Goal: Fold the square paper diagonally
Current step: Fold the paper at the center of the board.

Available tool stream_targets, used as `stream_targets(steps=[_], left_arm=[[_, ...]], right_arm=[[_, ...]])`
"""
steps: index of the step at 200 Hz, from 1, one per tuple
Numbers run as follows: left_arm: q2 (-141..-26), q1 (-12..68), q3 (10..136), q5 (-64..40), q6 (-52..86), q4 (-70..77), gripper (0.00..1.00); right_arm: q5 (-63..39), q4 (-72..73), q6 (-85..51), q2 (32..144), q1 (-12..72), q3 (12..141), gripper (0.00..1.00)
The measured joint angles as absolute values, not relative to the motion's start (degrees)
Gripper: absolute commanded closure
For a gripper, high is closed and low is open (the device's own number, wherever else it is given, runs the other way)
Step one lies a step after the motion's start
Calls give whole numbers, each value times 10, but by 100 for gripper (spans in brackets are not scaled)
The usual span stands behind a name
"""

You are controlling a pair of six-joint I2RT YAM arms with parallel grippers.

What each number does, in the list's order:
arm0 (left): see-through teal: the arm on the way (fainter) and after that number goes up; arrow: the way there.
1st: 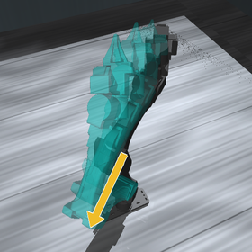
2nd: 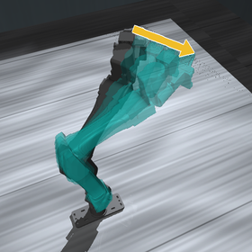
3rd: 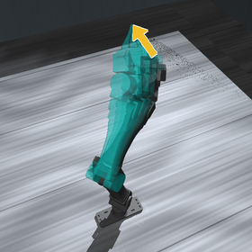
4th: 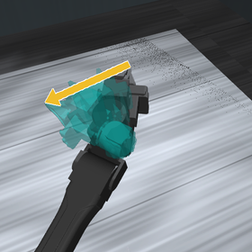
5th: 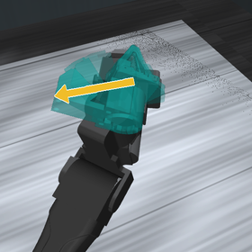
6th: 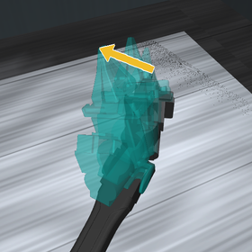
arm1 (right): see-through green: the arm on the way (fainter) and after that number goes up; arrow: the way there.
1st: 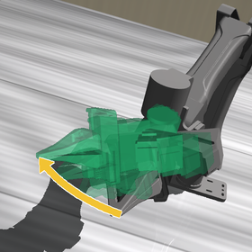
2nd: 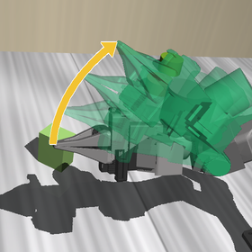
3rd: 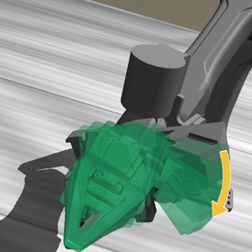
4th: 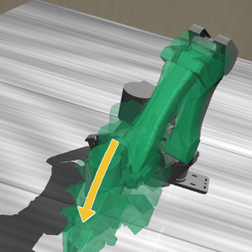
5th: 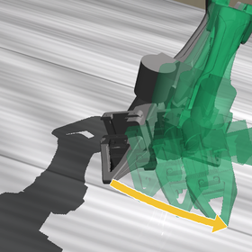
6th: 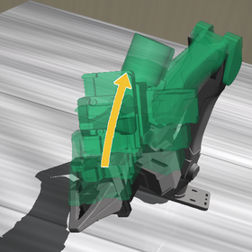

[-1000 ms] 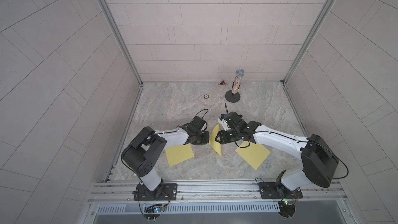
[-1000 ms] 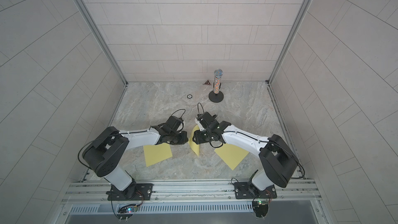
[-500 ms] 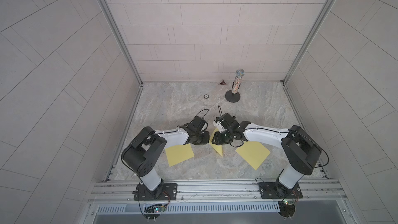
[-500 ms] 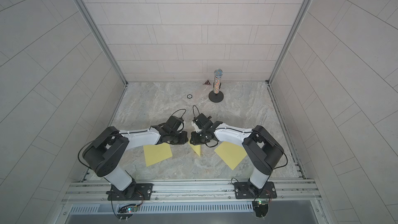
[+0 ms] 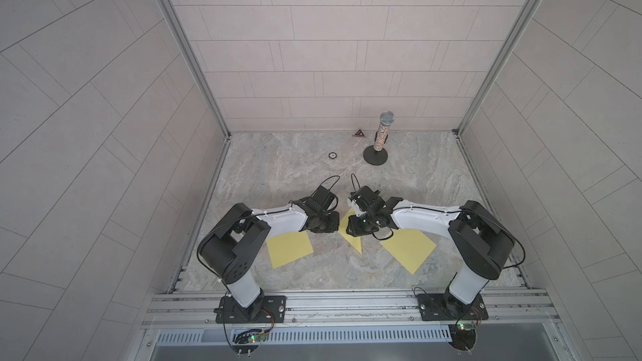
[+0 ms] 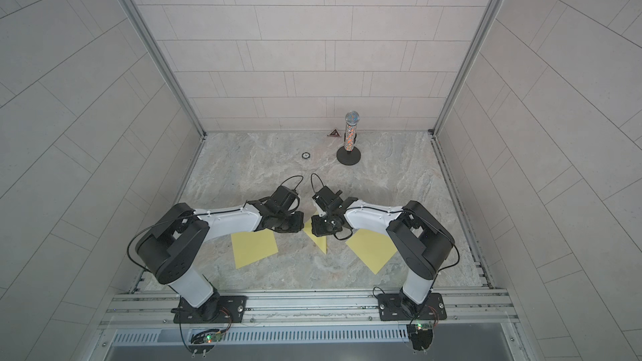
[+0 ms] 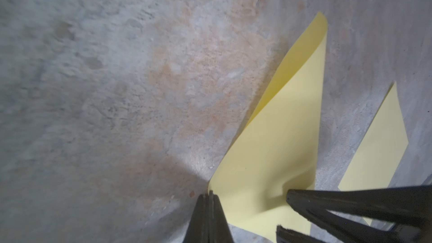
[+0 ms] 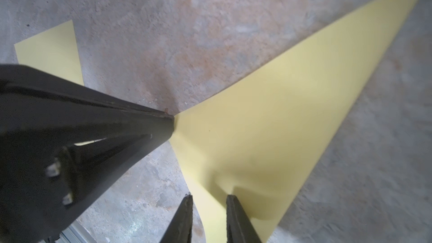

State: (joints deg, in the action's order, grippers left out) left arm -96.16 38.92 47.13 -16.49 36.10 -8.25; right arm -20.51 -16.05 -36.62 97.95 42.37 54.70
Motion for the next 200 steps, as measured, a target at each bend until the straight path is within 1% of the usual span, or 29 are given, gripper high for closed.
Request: stream_targets(steps=[98,200], left_arm=[[-968,416,498,-117,359,-130,100],[-971,430,512,-92,354,-159,100]], right_arm=[[-197,-143,-364,973,420,520,72],[-197,-128,-360,934,396,472,71]])
